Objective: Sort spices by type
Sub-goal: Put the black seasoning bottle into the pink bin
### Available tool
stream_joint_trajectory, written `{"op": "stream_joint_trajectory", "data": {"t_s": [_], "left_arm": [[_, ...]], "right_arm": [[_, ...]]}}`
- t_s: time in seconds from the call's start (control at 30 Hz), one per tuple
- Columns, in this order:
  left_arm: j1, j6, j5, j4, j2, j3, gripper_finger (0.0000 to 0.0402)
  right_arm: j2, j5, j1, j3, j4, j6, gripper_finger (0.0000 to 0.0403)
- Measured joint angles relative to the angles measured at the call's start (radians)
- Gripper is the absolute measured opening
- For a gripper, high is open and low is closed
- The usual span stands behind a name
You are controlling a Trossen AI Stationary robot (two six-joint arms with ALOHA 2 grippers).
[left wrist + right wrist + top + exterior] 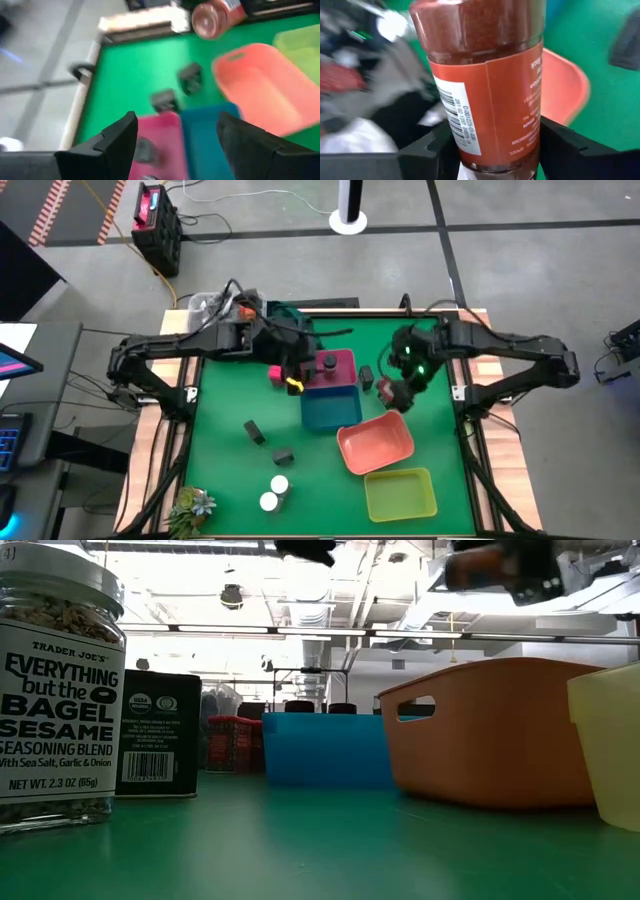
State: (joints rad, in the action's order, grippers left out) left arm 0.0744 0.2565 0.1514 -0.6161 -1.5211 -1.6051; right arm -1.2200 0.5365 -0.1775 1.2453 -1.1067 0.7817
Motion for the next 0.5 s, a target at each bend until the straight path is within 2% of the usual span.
{"op": "stream_joint_trajectory", "data": {"t_s": [0.17,0.27,0.5], "left_arm": [[-0.063,0.184,0.207,0.067,0.0,0.0,0.0255],[-0.091,0.268,0.272,0.092,-0.006,0.0,0.0255],[-0.135,0.359,0.404,0.126,-0.01,0.0,0.0255]], "right_arm": [[-0.03,0.124,-0.122,0.0,0.196,0.183,0.0235],[-0.054,0.135,-0.182,0.0,0.325,0.307,0.0235],[-0.144,0.121,-0.282,0.0,0.628,0.51,0.0235]]}}
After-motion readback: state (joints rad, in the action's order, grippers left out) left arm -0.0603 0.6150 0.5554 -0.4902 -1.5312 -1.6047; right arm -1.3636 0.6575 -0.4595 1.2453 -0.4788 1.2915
